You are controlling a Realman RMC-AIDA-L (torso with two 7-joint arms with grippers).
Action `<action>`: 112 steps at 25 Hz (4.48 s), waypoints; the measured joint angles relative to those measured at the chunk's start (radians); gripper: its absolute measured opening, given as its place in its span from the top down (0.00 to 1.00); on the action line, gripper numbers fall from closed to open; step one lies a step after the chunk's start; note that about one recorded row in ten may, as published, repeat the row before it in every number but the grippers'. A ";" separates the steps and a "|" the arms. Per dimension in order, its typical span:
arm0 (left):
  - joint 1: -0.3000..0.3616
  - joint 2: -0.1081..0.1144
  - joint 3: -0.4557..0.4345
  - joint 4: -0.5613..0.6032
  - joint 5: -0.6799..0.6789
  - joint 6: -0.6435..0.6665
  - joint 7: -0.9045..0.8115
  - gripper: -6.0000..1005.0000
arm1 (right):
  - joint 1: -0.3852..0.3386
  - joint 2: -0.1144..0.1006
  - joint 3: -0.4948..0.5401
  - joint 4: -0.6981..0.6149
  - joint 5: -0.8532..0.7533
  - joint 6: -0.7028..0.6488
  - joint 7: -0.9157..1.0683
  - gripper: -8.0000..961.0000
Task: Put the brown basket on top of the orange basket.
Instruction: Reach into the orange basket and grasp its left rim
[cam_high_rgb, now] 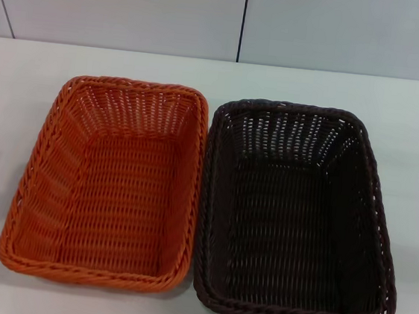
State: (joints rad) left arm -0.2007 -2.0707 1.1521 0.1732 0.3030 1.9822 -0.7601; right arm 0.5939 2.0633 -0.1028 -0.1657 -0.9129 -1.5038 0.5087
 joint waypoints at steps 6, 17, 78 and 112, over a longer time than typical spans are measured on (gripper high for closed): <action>0.001 0.000 0.005 0.004 0.000 0.002 -0.013 0.46 | 0.003 -0.001 0.000 -0.008 0.006 0.009 0.000 0.45; 0.001 0.000 0.017 0.006 -0.001 0.004 -0.055 0.46 | 0.006 -0.002 0.000 -0.008 0.015 0.010 0.004 0.45; -0.105 0.198 -0.118 0.590 0.541 -0.732 -0.820 0.44 | -0.011 0.001 0.010 -0.001 0.019 0.087 0.046 0.45; -0.311 0.101 -0.474 1.071 1.233 -0.151 -1.393 0.40 | 0.021 -0.008 0.011 -0.009 0.033 0.165 0.036 0.45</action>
State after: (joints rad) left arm -0.5114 -1.9693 0.6785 1.2438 1.5360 1.8310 -2.1536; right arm 0.6149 2.0554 -0.0919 -0.1746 -0.8799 -1.3389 0.5445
